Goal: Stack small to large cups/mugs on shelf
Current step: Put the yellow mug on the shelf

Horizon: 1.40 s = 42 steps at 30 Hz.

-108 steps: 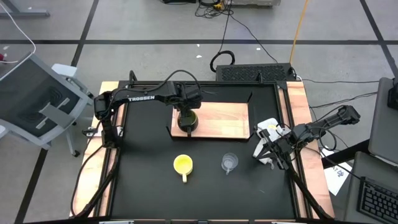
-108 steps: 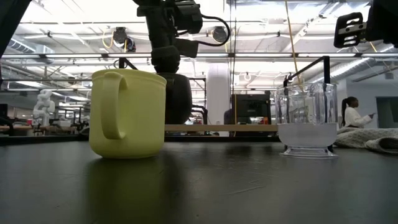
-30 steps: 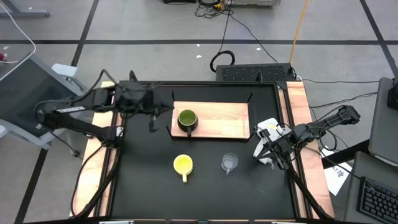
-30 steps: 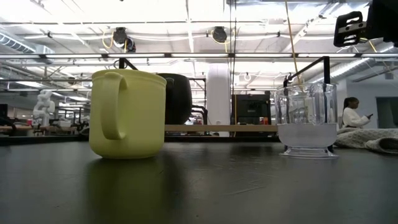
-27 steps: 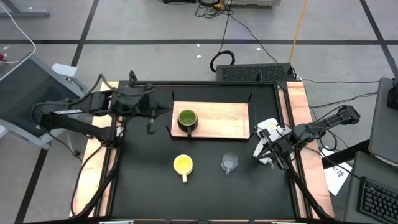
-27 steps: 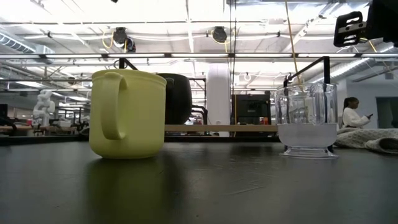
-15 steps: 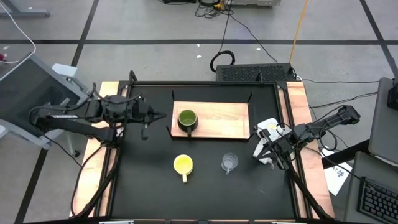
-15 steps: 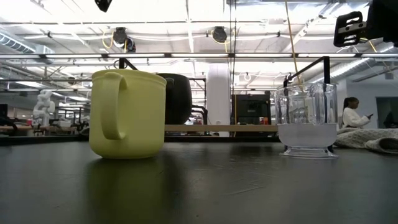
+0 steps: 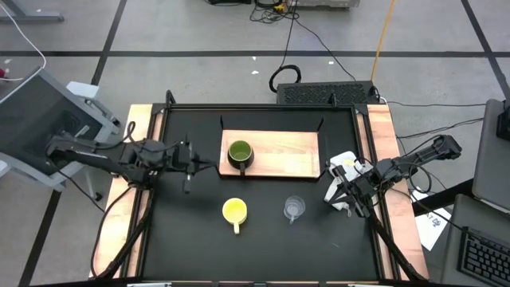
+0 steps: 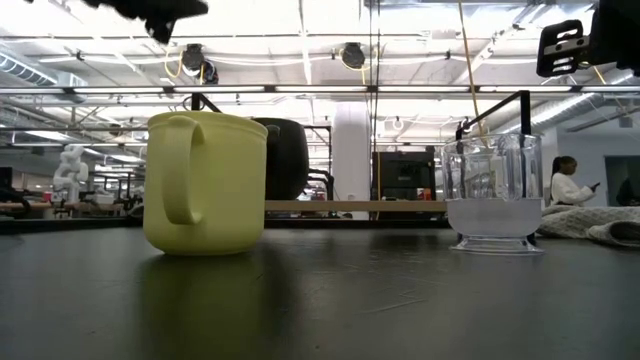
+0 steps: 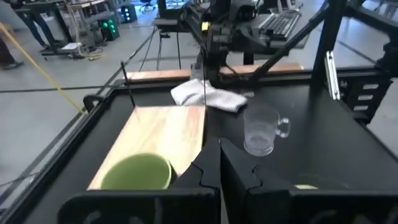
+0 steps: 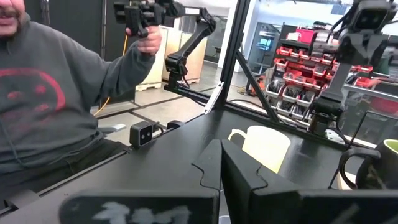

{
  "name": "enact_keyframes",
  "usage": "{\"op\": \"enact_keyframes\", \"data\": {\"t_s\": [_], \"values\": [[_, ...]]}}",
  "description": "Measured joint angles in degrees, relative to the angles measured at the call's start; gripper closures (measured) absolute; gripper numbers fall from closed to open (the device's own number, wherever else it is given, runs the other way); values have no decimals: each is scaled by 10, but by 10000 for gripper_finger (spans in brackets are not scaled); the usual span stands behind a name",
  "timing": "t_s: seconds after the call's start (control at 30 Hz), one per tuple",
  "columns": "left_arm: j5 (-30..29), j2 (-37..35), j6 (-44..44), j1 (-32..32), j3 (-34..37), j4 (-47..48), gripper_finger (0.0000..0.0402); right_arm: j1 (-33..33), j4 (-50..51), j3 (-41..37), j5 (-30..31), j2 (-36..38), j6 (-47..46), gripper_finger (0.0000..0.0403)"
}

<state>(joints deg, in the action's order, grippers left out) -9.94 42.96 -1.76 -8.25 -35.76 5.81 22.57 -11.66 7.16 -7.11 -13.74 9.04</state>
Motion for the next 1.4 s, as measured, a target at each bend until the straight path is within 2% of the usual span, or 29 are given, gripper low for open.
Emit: {"op": "enact_keyframes", "data": {"t_s": [0.63, 0.9, 1.4], "values": [[-126, -168, 37, -89, 182, -35, 402, 0, -1, 0, 0, 0, -7, 403], [-131, -179, 31, -106, 255, -135, 402, 0, -1, 0, 0, 0, -5, 403], [-126, -179, 30, -107, 277, -150, 402, 0, -1, 0, 0, -10, 22, 403]]}}
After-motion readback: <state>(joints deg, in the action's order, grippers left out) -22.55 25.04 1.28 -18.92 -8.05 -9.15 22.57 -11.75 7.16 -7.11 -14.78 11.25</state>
